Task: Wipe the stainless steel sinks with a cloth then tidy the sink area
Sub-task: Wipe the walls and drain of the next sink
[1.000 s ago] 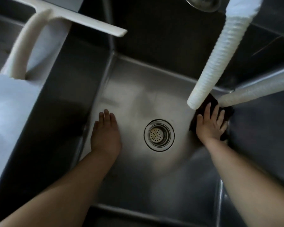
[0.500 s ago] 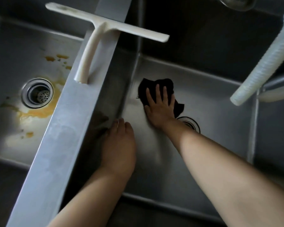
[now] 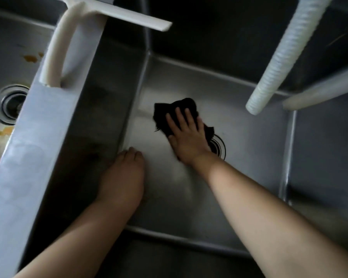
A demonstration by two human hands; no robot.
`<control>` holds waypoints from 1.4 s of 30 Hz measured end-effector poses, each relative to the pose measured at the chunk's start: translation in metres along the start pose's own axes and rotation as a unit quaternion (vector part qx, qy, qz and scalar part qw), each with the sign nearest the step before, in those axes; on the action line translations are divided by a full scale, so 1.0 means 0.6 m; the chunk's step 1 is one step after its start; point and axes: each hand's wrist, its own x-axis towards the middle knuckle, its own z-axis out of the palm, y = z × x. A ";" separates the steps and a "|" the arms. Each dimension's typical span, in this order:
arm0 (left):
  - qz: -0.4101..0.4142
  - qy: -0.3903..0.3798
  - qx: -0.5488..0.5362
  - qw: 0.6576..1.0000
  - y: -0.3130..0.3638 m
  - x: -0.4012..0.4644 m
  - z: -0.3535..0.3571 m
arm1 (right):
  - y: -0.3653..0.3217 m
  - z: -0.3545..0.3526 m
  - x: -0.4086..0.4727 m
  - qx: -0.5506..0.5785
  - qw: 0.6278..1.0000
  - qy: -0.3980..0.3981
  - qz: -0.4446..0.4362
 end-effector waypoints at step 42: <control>0.348 0.169 0.084 0.918 -0.108 -0.057 -0.168 | -0.090 0.020 -0.057 -0.029 0.998 -0.027 -0.041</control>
